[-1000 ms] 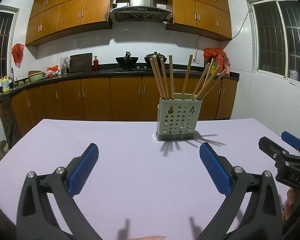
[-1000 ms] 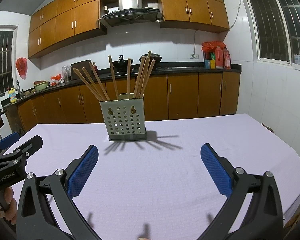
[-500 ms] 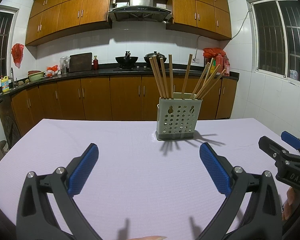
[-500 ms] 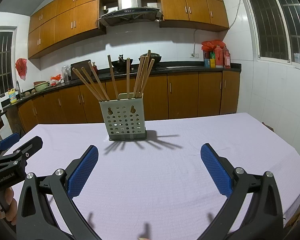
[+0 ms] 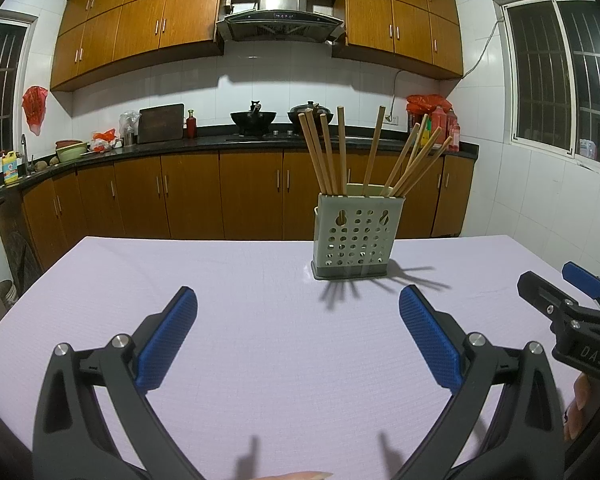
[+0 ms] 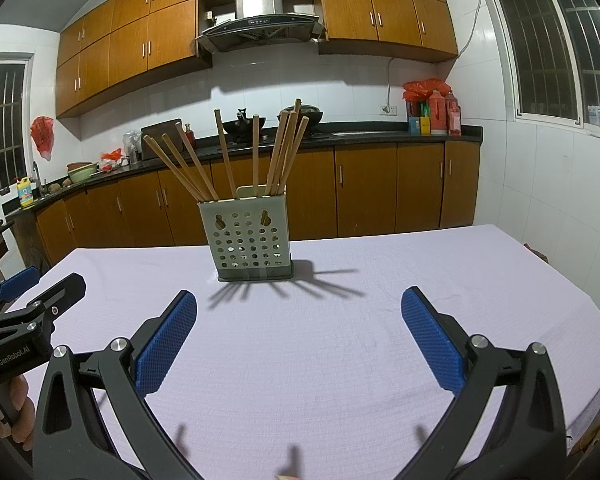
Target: Organize utensils
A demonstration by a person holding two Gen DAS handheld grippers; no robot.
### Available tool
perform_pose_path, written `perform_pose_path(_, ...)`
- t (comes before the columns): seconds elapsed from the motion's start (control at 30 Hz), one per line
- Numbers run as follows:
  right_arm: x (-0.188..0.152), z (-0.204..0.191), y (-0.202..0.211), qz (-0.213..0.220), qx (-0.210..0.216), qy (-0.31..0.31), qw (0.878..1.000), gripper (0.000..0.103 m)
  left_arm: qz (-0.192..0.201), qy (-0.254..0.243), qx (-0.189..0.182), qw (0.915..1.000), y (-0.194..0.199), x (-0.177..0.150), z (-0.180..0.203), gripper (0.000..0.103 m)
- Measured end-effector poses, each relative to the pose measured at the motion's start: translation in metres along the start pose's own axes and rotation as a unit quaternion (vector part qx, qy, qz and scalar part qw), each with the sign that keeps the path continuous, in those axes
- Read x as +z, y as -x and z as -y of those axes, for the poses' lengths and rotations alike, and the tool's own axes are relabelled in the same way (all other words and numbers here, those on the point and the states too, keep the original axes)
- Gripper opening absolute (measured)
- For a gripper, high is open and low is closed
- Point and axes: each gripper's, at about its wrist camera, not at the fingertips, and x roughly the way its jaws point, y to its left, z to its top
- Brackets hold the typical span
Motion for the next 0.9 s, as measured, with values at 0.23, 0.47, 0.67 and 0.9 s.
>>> perform_pose_path(0.23, 0.0005, 0.0001, 0.0001, 0.0, 0.0, 0.0, 1.0, 0.101, -0.001, -0.001, -0.001, 1.0, -0.0001, -0.004, 0.0019, 0.099)
perform_pose_path(0.47, -0.0024, 0.0001, -0.0016, -0.001, 0.0, -0.002, 1.0, 0.101, -0.001, 0.0, -0.002, 1.0, -0.0002, -0.0041, 0.0014, 0.099)
perform_pose_path(0.67, -0.002, 0.0, -0.0015, -0.001, 0.0, -0.002, 1.0, 0.101, -0.002, 0.0, -0.001, 1.0, -0.0003, -0.0046, 0.0024, 0.099)
perform_pose_path(0.9, -0.0019, -0.0006, -0.0013, -0.001, 0.0, -0.002, 1.0, 0.101, -0.002, 0.0, -0.001, 1.0, -0.0001, -0.0041, 0.0021, 0.099)
